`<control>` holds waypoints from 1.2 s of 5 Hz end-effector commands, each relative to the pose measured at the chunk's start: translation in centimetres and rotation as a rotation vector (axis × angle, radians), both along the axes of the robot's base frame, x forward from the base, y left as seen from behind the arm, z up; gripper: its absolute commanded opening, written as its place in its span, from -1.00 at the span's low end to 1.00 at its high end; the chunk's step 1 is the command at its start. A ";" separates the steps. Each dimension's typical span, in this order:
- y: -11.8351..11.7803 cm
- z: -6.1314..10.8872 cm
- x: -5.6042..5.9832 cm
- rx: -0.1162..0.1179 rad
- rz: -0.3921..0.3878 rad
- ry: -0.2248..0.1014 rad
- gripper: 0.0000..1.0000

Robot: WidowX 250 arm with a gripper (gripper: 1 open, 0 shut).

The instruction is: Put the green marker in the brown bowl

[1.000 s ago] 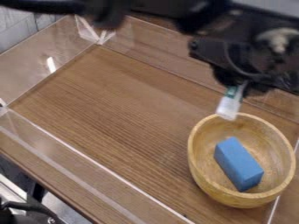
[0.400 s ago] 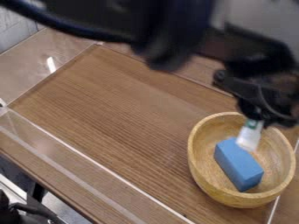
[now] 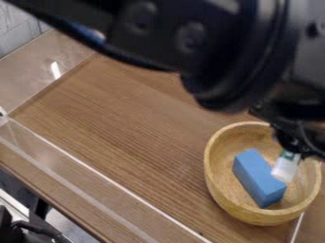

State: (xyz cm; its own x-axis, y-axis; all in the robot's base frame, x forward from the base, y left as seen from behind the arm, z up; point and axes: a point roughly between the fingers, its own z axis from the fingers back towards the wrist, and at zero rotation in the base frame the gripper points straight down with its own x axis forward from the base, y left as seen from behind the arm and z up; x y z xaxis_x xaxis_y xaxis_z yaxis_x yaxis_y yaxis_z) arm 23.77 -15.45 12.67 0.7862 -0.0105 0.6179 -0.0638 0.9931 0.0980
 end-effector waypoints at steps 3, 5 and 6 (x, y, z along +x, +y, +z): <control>0.1 -2.1 0.0 -0.008 -0.005 0.012 1.00; 0.4 -3.2 0.8 -0.009 0.008 0.018 1.00; 0.6 -3.7 1.1 -0.011 0.012 0.026 1.00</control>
